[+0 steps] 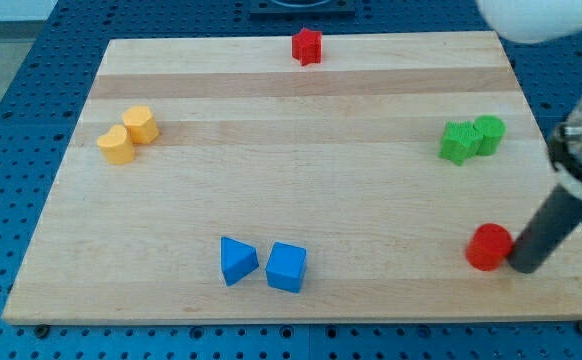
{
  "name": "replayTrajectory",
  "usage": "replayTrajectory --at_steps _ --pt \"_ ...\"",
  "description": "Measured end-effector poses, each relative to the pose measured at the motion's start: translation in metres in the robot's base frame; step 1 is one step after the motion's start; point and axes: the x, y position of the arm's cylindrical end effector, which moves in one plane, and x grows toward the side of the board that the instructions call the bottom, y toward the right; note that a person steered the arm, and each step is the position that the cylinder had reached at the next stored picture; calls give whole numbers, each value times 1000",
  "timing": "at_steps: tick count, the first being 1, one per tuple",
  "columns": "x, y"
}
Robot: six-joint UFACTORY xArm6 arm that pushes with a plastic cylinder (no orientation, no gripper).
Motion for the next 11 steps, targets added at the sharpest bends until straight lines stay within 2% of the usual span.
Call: replayTrajectory --at_steps 2,4,7,9,11 --pt "-2 -52" --pt "-23 -66" --pt "-38 -144" --pt "-39 -144" --pt "-35 -118"
